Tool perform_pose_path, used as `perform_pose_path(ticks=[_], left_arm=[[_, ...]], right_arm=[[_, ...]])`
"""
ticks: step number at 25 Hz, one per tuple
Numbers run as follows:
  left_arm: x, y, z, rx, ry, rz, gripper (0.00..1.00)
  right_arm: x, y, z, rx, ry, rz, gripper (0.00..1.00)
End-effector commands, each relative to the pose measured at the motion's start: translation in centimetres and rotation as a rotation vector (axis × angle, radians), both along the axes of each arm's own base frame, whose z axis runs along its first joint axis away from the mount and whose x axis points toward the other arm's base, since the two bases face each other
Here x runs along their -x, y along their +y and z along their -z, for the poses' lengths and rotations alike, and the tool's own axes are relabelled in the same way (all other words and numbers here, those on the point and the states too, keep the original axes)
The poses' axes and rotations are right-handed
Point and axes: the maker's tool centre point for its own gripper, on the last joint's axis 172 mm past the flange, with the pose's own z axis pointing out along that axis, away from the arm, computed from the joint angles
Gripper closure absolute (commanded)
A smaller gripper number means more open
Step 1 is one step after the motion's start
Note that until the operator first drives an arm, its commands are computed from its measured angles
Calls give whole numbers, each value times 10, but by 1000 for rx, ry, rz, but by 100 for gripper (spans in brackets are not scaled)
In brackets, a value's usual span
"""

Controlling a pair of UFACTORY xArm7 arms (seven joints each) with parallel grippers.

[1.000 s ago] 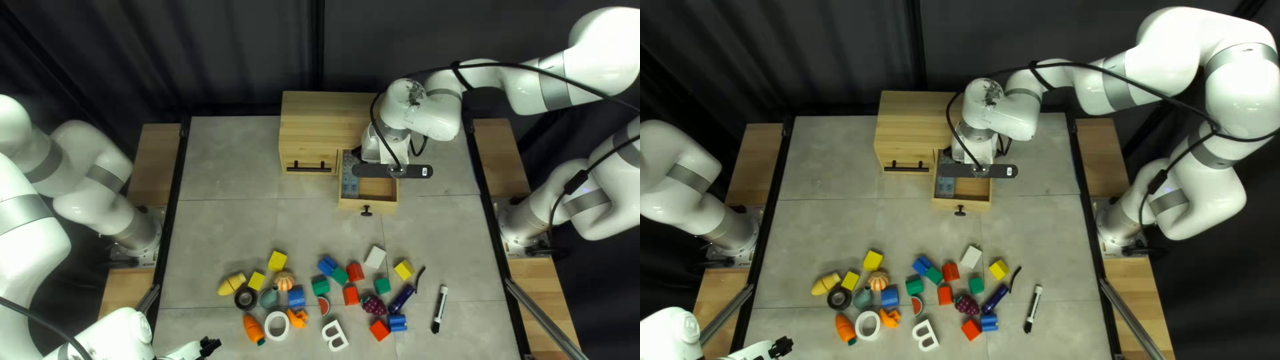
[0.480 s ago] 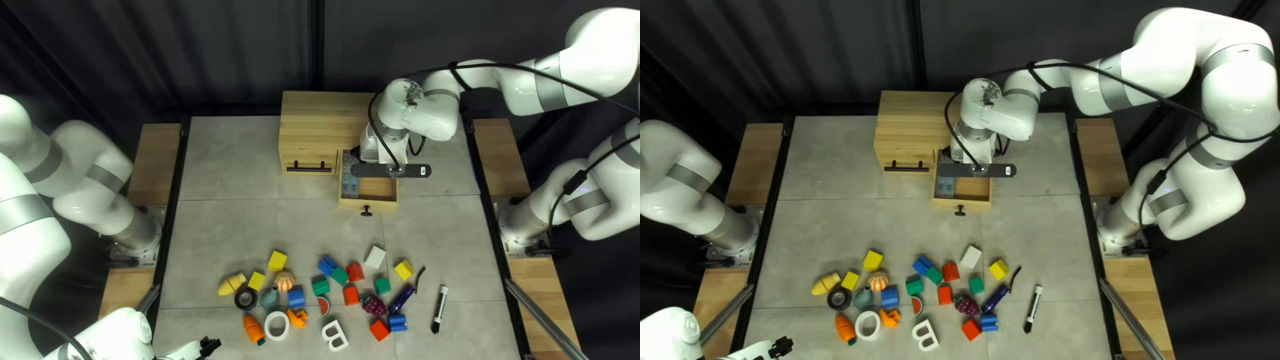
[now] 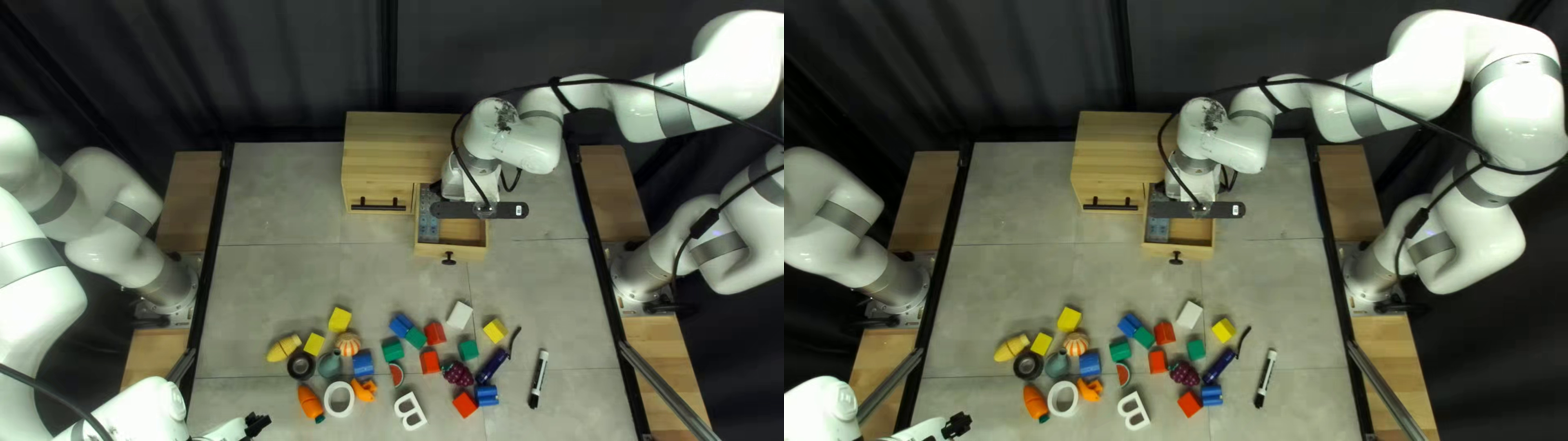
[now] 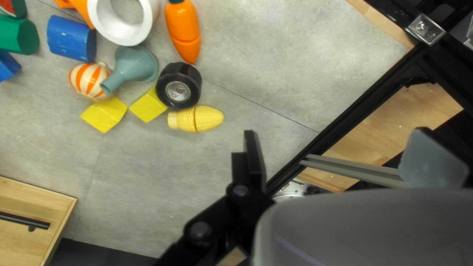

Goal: Open drawers and place objects into drawer and close

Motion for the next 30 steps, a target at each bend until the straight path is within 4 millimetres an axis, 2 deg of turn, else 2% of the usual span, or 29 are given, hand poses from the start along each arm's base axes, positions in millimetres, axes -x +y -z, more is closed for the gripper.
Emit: perform_pose_path(ticks=[1,30], left_arm=[[0,0,0,0,0,0,0],[0,0,0,0,0,0,0]], right_arm=[[0,-1,0,0,0,1,100],[0,-4,7,1,5,9,100]])
